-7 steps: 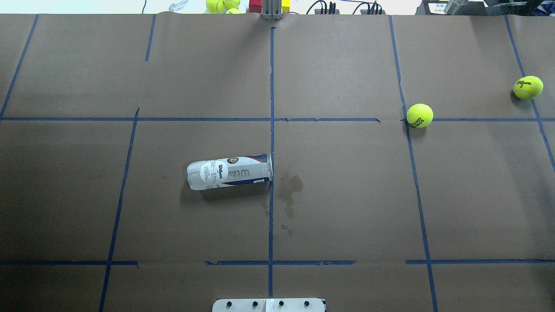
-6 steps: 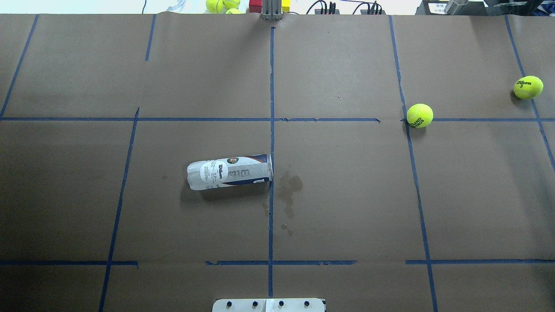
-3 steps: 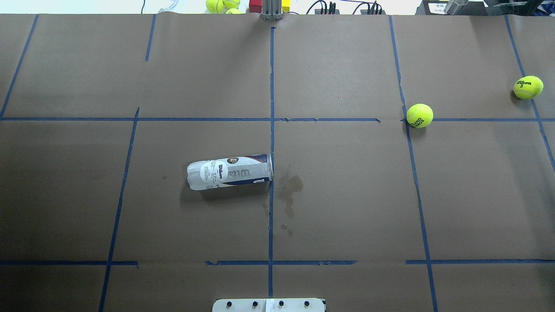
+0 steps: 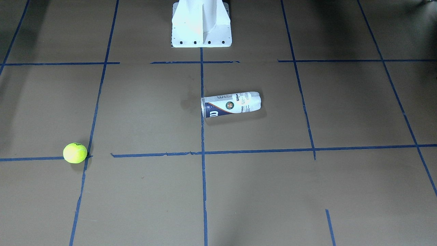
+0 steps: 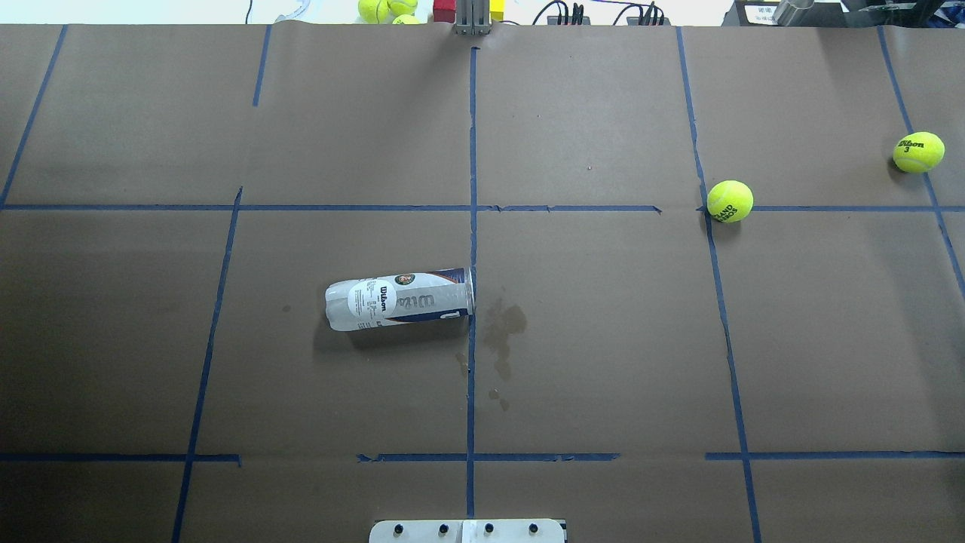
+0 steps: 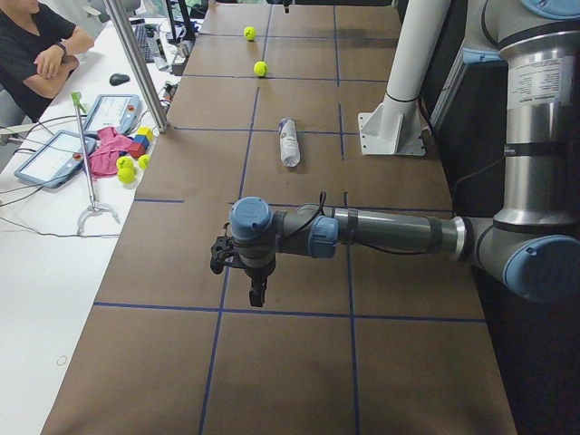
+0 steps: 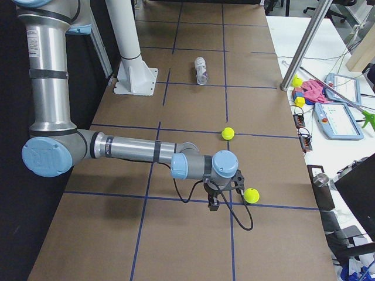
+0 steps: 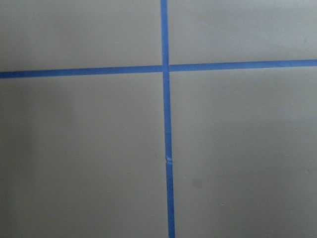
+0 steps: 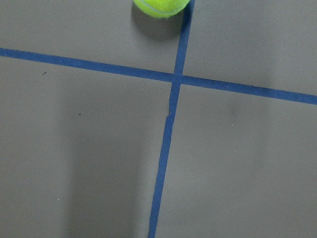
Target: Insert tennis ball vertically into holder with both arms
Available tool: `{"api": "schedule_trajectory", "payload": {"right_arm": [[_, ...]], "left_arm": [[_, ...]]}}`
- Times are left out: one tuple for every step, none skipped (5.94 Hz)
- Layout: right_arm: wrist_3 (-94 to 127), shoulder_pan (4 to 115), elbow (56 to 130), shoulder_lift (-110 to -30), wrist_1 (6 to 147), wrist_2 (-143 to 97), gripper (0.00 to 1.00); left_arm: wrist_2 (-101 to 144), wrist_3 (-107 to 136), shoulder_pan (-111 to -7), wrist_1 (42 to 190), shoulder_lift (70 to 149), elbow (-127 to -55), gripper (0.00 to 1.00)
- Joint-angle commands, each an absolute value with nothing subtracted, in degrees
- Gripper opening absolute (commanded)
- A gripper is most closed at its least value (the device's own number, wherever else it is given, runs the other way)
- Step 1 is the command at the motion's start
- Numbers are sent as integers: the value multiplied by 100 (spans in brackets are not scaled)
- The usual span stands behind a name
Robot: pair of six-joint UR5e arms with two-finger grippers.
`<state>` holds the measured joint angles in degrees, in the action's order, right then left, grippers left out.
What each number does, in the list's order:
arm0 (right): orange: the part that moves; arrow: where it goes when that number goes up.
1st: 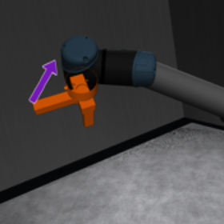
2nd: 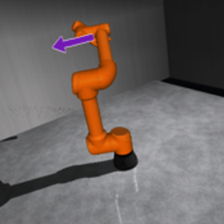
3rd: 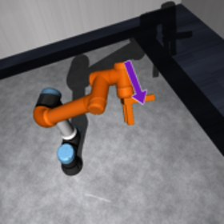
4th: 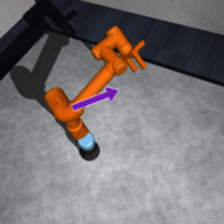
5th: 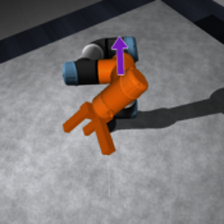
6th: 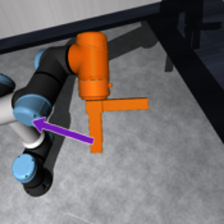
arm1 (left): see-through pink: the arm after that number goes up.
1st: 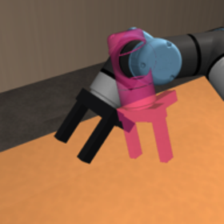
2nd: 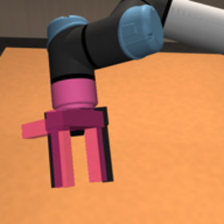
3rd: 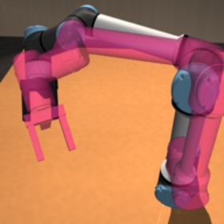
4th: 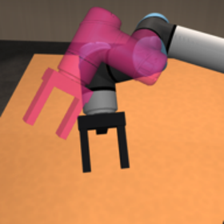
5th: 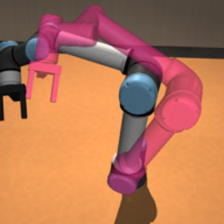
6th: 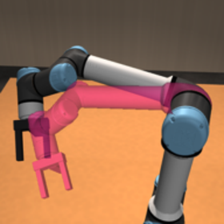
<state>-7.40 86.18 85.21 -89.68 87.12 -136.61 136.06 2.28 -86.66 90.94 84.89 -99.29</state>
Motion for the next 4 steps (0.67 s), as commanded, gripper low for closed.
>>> {"api": "schedule_trajectory", "payload": {"right_arm": [[-695,8622,8630,-8956,8458,-13684,100],[-694,8613,8526,-8947,8151,-13693,100],[-703,8613,8499,-8991,7904,-13815,100],[-694,8605,8499,-9052,7684,-13834,100]], "left_arm": [[13640,202,-8666,9132,8412,-10028,100],[13936,185,-8657,9149,8411,-10063,100],[13966,211,-8596,9384,8429,-10177,100],[13966,228,-8352,9874,8455,-10178,100]]}}
